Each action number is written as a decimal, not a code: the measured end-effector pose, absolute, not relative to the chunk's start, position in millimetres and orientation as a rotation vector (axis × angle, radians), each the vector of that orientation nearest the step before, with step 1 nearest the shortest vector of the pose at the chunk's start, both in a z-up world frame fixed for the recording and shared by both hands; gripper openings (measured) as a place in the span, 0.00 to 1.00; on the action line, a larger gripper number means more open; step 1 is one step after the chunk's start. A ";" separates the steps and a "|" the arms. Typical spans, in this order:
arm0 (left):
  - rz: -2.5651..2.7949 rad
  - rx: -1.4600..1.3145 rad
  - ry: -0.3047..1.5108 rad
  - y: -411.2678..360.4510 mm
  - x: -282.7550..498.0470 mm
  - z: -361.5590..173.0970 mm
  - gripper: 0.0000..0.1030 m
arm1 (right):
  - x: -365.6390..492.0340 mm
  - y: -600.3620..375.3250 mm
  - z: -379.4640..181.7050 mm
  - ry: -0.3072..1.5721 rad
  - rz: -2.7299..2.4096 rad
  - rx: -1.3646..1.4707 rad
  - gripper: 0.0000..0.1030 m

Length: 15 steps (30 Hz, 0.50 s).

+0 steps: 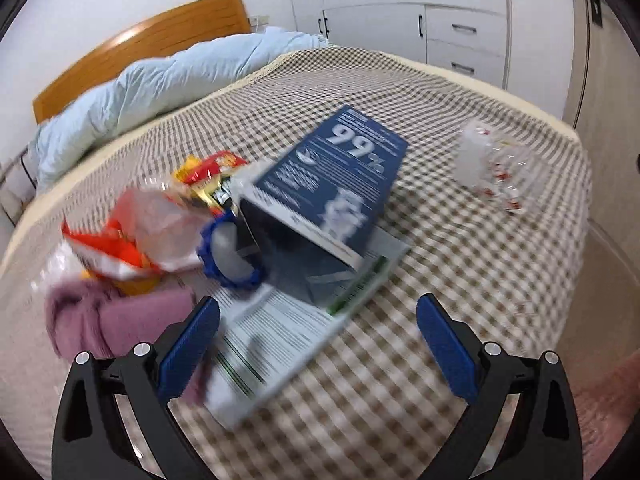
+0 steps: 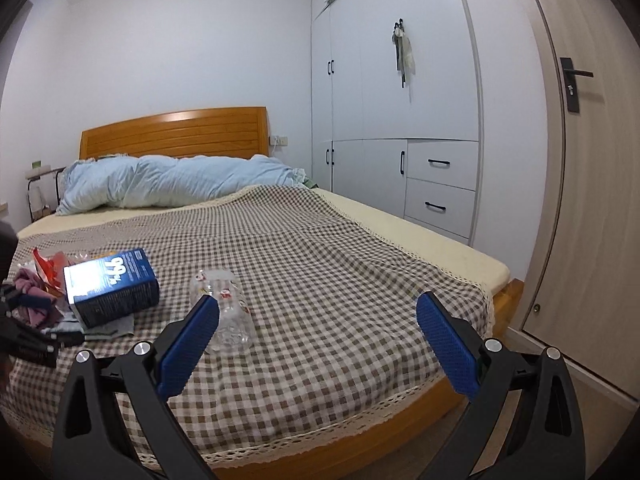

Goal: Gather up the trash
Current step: 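Move the left tool to the dark blue milk carton and close on it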

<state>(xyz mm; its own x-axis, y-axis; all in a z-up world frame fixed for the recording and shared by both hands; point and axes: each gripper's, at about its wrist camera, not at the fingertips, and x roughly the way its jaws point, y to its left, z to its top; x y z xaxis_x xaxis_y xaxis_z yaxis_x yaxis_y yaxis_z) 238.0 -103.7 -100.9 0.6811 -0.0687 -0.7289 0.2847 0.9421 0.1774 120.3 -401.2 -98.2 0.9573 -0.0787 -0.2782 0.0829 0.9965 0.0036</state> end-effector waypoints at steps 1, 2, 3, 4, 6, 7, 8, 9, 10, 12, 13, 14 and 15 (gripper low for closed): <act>-0.194 0.319 0.796 -105.2 242.1 -99.8 0.93 | 120.8 -400.5 -99.1 0.285 -0.080 0.016 0.92; -0.187 0.348 0.797 -106.1 245.7 -99.5 0.93 | 121.7 -399.5 -99.0 0.286 -0.077 0.017 0.92; -0.189 0.384 0.810 -107.7 252.0 -101.0 0.93 | 121.9 -398.1 -98.6 0.284 -0.073 0.016 0.92; -0.190 0.403 0.820 -108.4 255.1 -102.4 0.93 | 122.3 -396.6 -98.6 0.282 -0.071 0.014 0.92; -0.190 0.448 0.840 -109.4 263.3 -108.4 0.85 | 123.3 -393.2 -98.7 0.279 -0.069 0.002 0.92; -0.191 0.459 0.843 -109.6 265.8 -109.9 0.74 | 124.6 -392.5 -98.6 0.280 -0.067 -0.004 0.92; -0.198 0.460 0.837 -108.3 267.6 -110.4 0.65 | 125.3 -390.5 -99.2 0.282 -0.063 -0.012 0.92; -0.215 0.449 0.841 -106.8 269.1 -109.6 0.48 | 126.0 -389.2 -99.7 0.283 -0.061 -0.017 0.92; -0.229 0.435 0.846 -106.1 270.4 -109.2 0.27 | 127.4 -386.9 -100.4 0.286 -0.058 -0.026 0.92; -0.256 0.396 0.819 -101.7 267.2 -104.1 0.20 | 129.8 -384.0 -101.4 0.295 -0.050 -0.036 0.92; -0.264 0.394 0.794 -101.4 263.8 -100.6 0.10 | 130.8 -382.9 -101.6 0.298 -0.045 -0.036 0.92; -0.271 0.401 0.782 -102.2 261.1 -98.1 0.05 | 132.1 -382.6 -102.0 0.302 -0.040 -0.034 0.92; -0.284 0.397 0.779 -102.0 259.2 -94.3 0.00 | 134.4 -382.3 -102.0 0.310 -0.030 -0.024 0.92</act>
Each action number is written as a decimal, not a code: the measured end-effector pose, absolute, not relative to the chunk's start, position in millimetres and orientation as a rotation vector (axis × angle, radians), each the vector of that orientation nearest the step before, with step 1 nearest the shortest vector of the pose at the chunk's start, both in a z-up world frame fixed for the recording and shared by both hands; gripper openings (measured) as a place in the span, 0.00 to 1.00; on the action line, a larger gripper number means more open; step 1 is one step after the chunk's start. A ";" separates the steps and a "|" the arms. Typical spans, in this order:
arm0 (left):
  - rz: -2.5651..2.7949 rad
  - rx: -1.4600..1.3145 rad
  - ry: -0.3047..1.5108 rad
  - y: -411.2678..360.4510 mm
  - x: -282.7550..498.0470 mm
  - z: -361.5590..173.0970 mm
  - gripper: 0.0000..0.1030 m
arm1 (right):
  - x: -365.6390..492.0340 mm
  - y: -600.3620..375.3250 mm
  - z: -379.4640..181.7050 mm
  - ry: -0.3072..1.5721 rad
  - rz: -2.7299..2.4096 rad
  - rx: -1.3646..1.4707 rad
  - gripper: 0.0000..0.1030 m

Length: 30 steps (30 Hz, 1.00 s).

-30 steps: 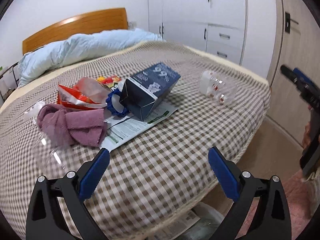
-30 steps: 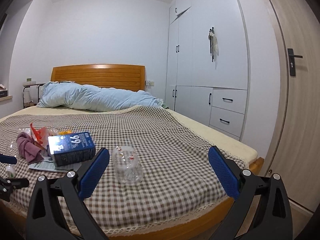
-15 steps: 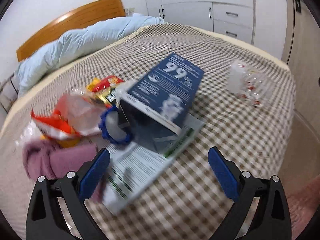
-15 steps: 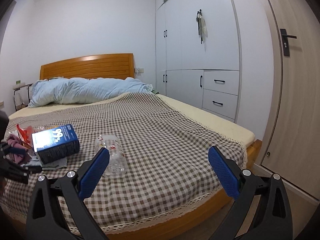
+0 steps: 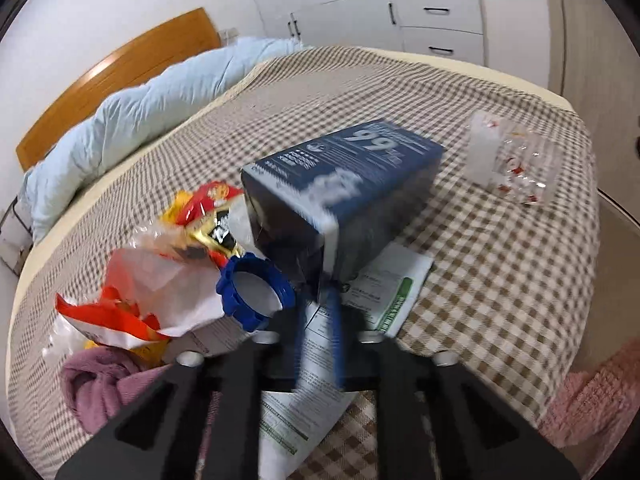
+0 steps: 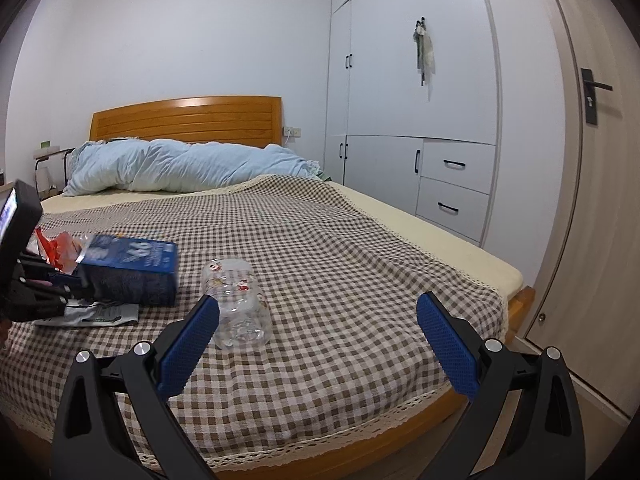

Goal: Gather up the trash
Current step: 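Move the left tool to the dark blue milk carton and close on it, then lift the blue carton with the left tool while the right tool grasps the clear plastic cup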

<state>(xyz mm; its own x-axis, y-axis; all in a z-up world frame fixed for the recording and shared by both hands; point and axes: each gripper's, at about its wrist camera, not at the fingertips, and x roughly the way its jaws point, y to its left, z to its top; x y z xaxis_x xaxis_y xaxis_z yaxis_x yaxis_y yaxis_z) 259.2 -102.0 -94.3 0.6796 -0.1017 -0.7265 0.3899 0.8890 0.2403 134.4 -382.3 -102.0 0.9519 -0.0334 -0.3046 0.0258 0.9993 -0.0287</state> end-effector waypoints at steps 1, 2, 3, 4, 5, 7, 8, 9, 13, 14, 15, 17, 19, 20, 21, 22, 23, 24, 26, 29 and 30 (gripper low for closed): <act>-0.295 0.387 0.776 -101.7 258.2 -91.2 0.00 | 136.7 -382.3 -102.3 0.318 -0.024 -0.015 0.92; -0.306 0.379 0.775 -101.8 258.0 -88.8 0.00 | 138.7 -382.4 -102.7 0.328 -0.018 -0.005 0.92; -0.320 0.369 0.791 -101.7 260.0 -87.3 0.00 | 141.5 -382.9 -103.6 0.343 -0.012 0.010 0.92; -0.323 0.353 0.805 -100.6 260.9 -87.0 0.00 | 142.3 -383.5 -104.6 0.351 -0.009 0.018 0.92; -0.327 0.329 0.822 -98.8 263.1 -86.3 0.00 | 142.9 -383.9 -104.7 0.358 -0.005 0.026 0.92; -0.347 0.281 0.862 -92.1 273.1 -85.2 0.09 | 142.1 -384.1 -104.7 0.357 -0.003 0.033 0.92; -0.355 0.275 0.865 -89.3 275.1 -85.5 0.21 | 141.7 -382.9 -104.5 0.355 -0.004 0.030 0.92; -0.345 0.297 0.860 -89.2 276.8 -86.5 0.53 | 141.3 -382.7 -104.6 0.354 -0.004 0.028 0.92; -0.337 0.389 0.828 -95.5 287.5 -85.9 0.72 | 142.0 -382.2 -106.7 0.366 0.001 0.022 0.92; -0.346 0.411 0.829 -98.6 291.4 -85.8 0.72 | 141.4 -382.3 -106.8 0.366 0.001 0.020 0.92; -0.362 0.452 0.826 -103.8 296.3 -86.2 0.72 | 141.2 -382.8 -106.3 0.364 0.000 0.017 0.92; -0.380 0.529 0.822 -112.8 302.4 -89.1 0.76 | 141.1 -384.1 -106.0 0.362 0.000 0.013 0.92; -0.403 0.574 0.827 -114.9 305.7 -92.0 0.77 | 140.8 -385.4 -106.3 0.365 0.002 0.015 0.92; -0.415 0.583 0.831 -116.9 308.0 -93.1 0.77 | 140.6 -386.0 -106.6 0.365 0.002 0.016 0.92; -0.436 0.577 0.846 -118.9 311.2 -93.9 0.77 | 140.2 -386.1 -107.0 0.365 0.002 0.015 0.92; -0.456 0.560 0.862 -119.0 314.0 -94.5 0.72 | 139.9 -386.6 -107.2 0.366 0.001 0.012 0.92; -0.486 0.532 0.877 -118.3 316.3 -94.7 0.65 | 139.5 -387.0 -107.4 0.365 0.000 0.010 0.92; -0.512 0.494 0.892 -117.1 318.8 -94.2 0.63 | 139.1 -387.6 -107.9 0.365 -0.001 0.009 0.92; -0.524 0.463 0.870 -117.5 315.7 -91.3 0.63 | 139.1 -388.8 -108.3 0.367 -0.003 0.007 0.92; -0.499 0.449 0.819 -118.8 303.5 -84.5 0.62 | 140.9 -390.1 -108.8 0.375 -0.005 0.012 0.92; -0.477 0.451 0.800 -119.7 296.6 -80.7 0.62 | 142.7 -391.3 -108.7 0.379 -0.001 0.020 0.92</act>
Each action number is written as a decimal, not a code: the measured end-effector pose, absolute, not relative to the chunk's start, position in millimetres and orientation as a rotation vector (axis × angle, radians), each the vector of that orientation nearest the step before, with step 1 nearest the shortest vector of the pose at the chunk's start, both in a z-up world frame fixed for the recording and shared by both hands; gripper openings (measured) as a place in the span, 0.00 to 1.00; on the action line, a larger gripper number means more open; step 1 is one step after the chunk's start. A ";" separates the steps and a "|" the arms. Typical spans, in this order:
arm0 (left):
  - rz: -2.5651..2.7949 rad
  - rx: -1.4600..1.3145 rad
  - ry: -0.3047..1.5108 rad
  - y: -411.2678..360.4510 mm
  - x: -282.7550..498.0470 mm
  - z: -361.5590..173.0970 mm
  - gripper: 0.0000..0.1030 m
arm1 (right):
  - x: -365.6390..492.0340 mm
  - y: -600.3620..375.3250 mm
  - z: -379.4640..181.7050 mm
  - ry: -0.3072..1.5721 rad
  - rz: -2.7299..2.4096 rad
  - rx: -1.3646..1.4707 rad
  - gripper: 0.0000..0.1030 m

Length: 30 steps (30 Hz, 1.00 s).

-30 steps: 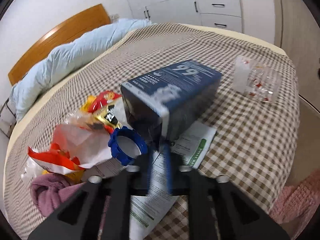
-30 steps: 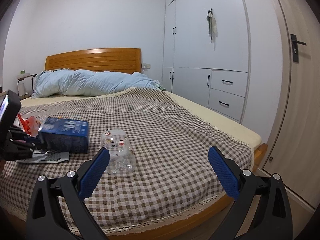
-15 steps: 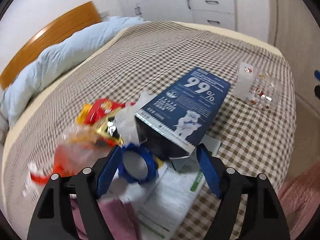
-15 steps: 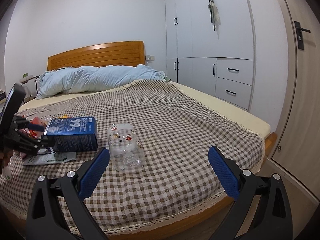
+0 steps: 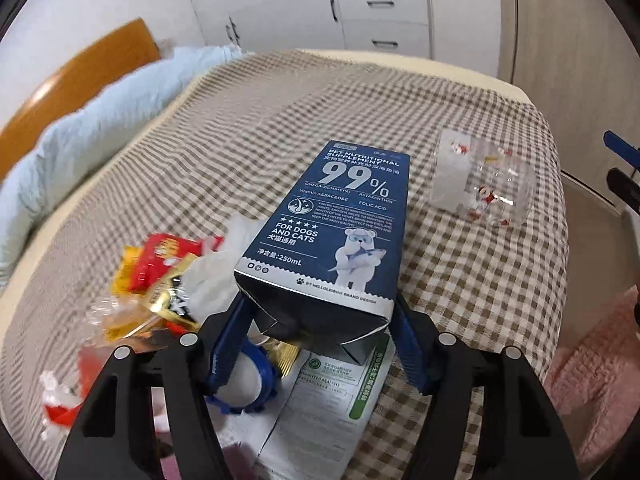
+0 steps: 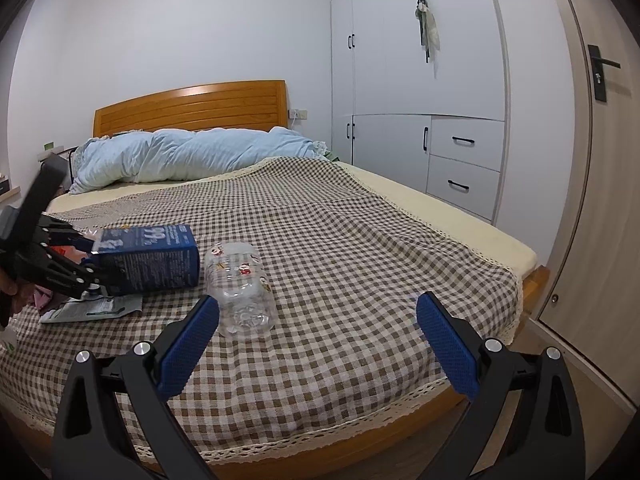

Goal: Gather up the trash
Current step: 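Lift the blue carton with the left tool while the right tool grasps the clear plastic cup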

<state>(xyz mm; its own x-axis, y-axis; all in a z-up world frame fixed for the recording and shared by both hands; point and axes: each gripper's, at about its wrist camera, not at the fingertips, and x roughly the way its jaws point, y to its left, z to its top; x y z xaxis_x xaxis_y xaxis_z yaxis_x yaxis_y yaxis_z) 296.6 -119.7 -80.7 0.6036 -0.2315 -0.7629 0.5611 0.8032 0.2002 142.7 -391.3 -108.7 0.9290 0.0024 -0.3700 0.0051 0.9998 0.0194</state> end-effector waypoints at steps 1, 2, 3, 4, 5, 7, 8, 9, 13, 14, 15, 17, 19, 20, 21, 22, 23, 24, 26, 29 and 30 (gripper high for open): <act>-0.456 0.450 0.785 -120.3 291.1 -76.2 0.62 | 145.4 -393.0 -108.3 0.385 0.006 0.029 0.92; -0.440 0.448 0.774 -120.0 287.2 -71.2 0.62 | 149.3 -393.9 -107.1 0.397 0.019 0.039 0.92; -0.418 0.451 0.768 -119.7 280.7 -65.1 0.62 | 153.5 -394.3 -106.0 0.410 0.033 0.047 0.92; -0.400 0.460 0.765 -120.0 277.2 -60.8 0.62 | 162.6 -392.9 -101.9 0.436 0.067 0.048 0.92; -0.376 0.488 0.764 -122.0 271.6 -55.3 0.62 | 168.9 -390.3 -98.8 0.452 0.087 0.042 0.92; -0.351 0.527 0.770 -127.2 272.1 -46.9 0.62 | 190.4 -380.1 -88.0 0.513 0.146 0.008 0.92; -0.338 0.552 0.769 -130.2 268.7 -43.6 0.62 | 204.8 -372.7 -83.5 0.561 0.183 -0.016 0.92; -0.321 0.581 0.762 -130.4 263.6 -39.1 0.63 | 217.7 -364.6 -80.6 0.606 0.202 -0.043 0.92; -0.265 0.619 0.795 -126.5 261.9 -30.7 0.63 | 268.9 -329.7 -81.1 0.773 0.219 -0.162 0.92; -0.249 0.625 0.810 -125.9 263.1 -31.5 0.63 | 281.5 -322.4 -84.3 0.829 0.219 -0.186 0.92; -0.237 0.630 0.820 -125.3 264.1 -32.6 0.63 | 293.7 -315.9 -87.9 0.882 0.217 -0.203 0.92; -0.226 0.638 0.846 -122.8 267.6 -34.1 0.63 | 317.7 -305.1 -94.4 0.984 0.222 -0.215 0.92; -0.209 0.641 0.864 -121.9 271.5 -35.6 0.63 | 337.3 -297.6 -97.8 1.057 0.218 -0.204 0.92; -0.204 0.637 0.870 -120.0 273.5 -35.7 0.63 | 344.4 -295.6 -98.9 1.083 0.215 -0.196 0.92; -0.200 0.625 0.880 -117.5 275.6 -35.4 0.63 | 353.3 -292.7 -102.3 1.134 0.223 -0.190 0.92; -0.203 0.614 0.891 -115.6 278.0 -35.2 0.63 | 357.4 -289.9 -106.6 1.174 0.225 -0.193 0.92; -0.204 0.600 0.902 -113.1 279.6 -35.7 0.63 | 360.4 -288.8 -110.0 1.208 0.223 -0.201 0.92; -0.203 0.593 0.907 -111.5 279.4 -35.9 0.63 | 361.4 -287.5 -111.4 1.225 0.222 -0.211 0.87; -0.205 0.577 0.917 -109.3 281.3 -35.8 0.63 | 356.7 -290.8 -106.4 1.233 0.196 -0.167 0.56; -0.204 0.567 0.923 -104.2 278.8 -35.6 0.63 | 339.2 -296.3 -89.2 1.161 0.231 -0.158 0.56; -0.203 0.566 0.925 -103.3 278.2 -35.6 0.63 | 330.8 -299.4 -81.4 1.121 0.240 -0.140 0.56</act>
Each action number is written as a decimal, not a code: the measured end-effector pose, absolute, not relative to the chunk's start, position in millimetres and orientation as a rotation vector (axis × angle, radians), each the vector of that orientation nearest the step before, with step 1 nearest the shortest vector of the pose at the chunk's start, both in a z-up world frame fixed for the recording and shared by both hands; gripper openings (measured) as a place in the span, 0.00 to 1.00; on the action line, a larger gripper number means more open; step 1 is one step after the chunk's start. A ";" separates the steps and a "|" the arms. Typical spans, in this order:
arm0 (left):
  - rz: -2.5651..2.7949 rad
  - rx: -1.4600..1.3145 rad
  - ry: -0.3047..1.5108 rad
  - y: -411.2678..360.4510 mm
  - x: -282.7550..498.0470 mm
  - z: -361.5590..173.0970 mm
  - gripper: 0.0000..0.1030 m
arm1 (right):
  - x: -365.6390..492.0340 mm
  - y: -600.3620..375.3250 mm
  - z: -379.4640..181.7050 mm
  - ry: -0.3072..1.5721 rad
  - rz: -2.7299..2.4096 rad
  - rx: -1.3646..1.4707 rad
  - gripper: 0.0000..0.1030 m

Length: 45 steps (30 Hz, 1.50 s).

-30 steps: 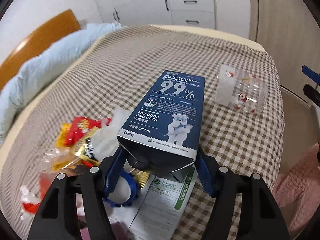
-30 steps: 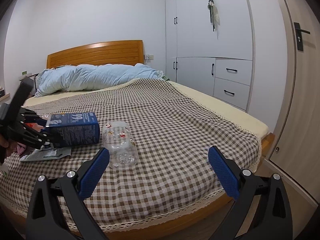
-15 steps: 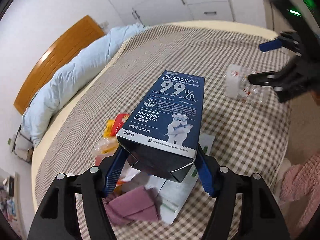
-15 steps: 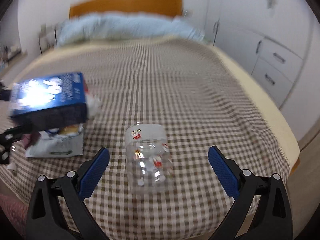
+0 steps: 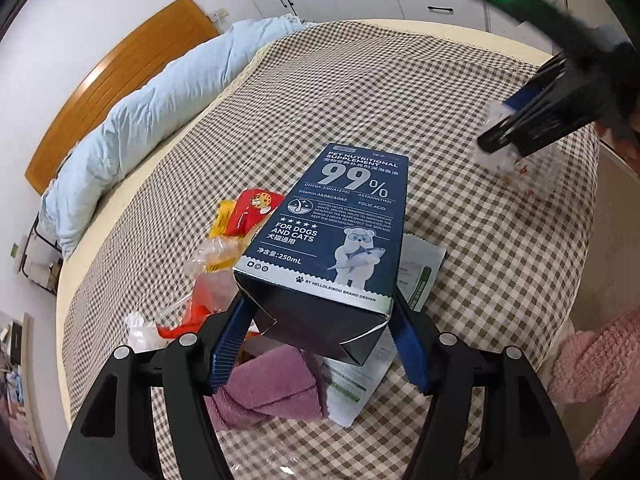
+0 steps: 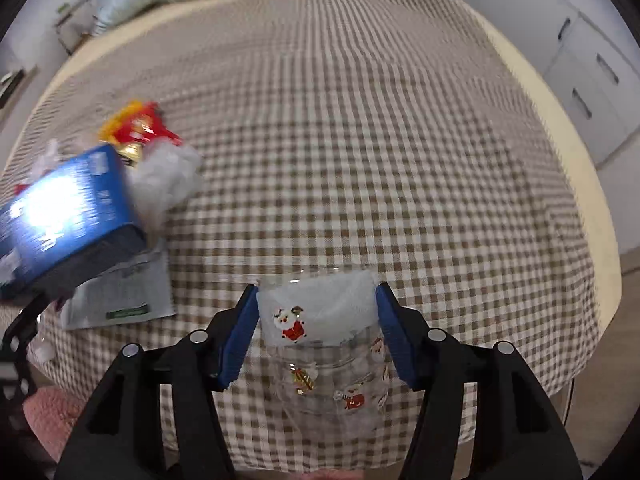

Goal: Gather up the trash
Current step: 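Lift the blue carton with the left tool while the right tool grasps the clear plastic cup, then lift the clear cup with the right tool while the left tool holds the blue carton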

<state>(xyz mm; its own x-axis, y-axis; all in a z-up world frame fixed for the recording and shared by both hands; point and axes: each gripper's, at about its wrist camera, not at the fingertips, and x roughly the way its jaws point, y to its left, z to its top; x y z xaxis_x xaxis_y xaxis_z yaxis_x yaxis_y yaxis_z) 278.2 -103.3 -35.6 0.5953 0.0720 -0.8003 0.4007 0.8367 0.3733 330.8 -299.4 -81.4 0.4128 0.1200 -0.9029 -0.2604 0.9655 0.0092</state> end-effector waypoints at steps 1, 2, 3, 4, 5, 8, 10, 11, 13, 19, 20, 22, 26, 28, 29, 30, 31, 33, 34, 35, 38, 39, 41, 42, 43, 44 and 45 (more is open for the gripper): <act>-0.202 0.562 0.928 -102.1 277.5 -35.2 0.63 | 324.8 -302.6 -75.6 1.085 0.251 -0.122 0.56; -0.204 0.557 0.930 -101.4 276.1 -34.7 0.63 | 317.1 -305.1 -69.5 1.038 0.257 -0.107 0.56; -0.206 0.553 0.932 -100.3 274.5 -34.2 0.63 | 309.0 -308.4 -63.9 0.994 0.260 -0.099 0.56; -0.206 0.549 0.933 -100.2 272.7 -33.4 0.63 | 299.6 -310.0 -59.2 0.934 0.263 -0.085 0.56; -0.205 0.546 0.933 -99.5 268.4 -32.7 0.63 | 290.6 -312.9 -56.4 0.878 0.264 -0.065 0.56; -0.201 0.543 0.931 -98.1 261.1 -29.1 0.63 | 277.2 -319.2 -52.2 0.741 0.230 -0.003 0.56; -0.199 0.544 0.929 -98.0 255.4 -26.6 0.63 | 269.1 -320.8 -54.7 0.690 0.238 0.036 0.56; -0.199 0.546 0.927 -98.2 252.7 -25.7 0.63 | 262.5 -321.8 -57.5 0.666 0.242 0.057 0.56; -0.201 0.547 0.926 -97.2 246.9 -24.1 0.63 | 254.5 -325.1 -62.9 0.607 0.250 0.094 0.56; -0.196 0.525 0.928 -96.1 230.8 -20.0 0.63 | 235.6 -321.8 -78.6 0.483 0.270 0.128 0.56; -0.196 0.520 0.928 -95.8 228.0 -19.5 0.63 | 232.4 -322.4 -81.8 0.473 0.272 0.123 0.56; -0.198 0.510 0.927 -94.6 224.9 -17.5 0.62 | 223.5 -321.3 -86.5 0.452 0.269 0.104 0.56; -0.202 0.494 0.909 -95.6 215.8 -11.3 0.62 | 208.0 -321.8 -95.8 0.450 0.260 0.072 0.57; -0.204 0.499 0.901 -96.1 214.3 -9.5 0.62 | 202.5 -325.0 -100.8 0.461 0.258 0.063 0.58; -0.209 0.498 0.901 -96.9 213.2 -9.1 0.62 | 199.8 -326.3 -103.2 0.468 0.256 0.061 0.58; -0.211 0.498 0.901 -97.7 211.6 -8.8 0.62 | 199.2 -328.7 -105.2 0.474 0.256 0.062 0.58; -0.211 0.500 0.900 -98.5 210.9 -8.4 0.62 | 196.3 -331.8 -106.8 0.474 0.257 0.067 0.59; -0.209 0.495 0.901 -99.6 210.5 -8.6 0.62 | 192.9 -336.2 -106.4 0.479 0.256 0.077 0.59; -0.209 0.491 0.903 -99.6 210.4 -8.9 0.62 | 191.8 -337.0 -106.3 0.489 0.258 0.078 0.60; -0.207 0.490 0.903 -99.6 210.0 -9.0 0.62 | 191.3 -338.0 -104.9 0.498 0.257 0.077 0.60; -0.206 0.490 0.904 -99.6 208.3 -10.0 0.62 | 189.4 -337.2 -103.9 0.532 0.262 0.062 0.61; -0.207 0.492 0.904 -99.7 206.7 -10.2 0.62 | 189.2 -337.1 -103.2 0.546 0.260 0.056 0.62; -0.208 0.494 0.903 -100.2 204.4 -10.6 0.62 | 190.3 -336.0 -102.4 0.581 0.255 0.037 0.65; -0.208 0.493 0.903 -100.2 203.2 -10.6 0.62 | 191.4 -335.6 -102.6 0.598 0.254 0.028 0.66; -0.207 0.492 0.903 -100.0 202.3 -10.5 0.62 | 193.4 -334.6 -102.0 0.619 0.250 0.015 0.67; -0.208 0.490 0.903 -99.8 201.6 -10.2 0.62 | 194.7 -333.8 -101.1 0.631 0.242 0.006 0.68; -0.209 0.488 0.902 -99.7 201.3 -10.1 0.62 | 196.0 -333.2 -99.9 0.640 0.236 -0.001 0.69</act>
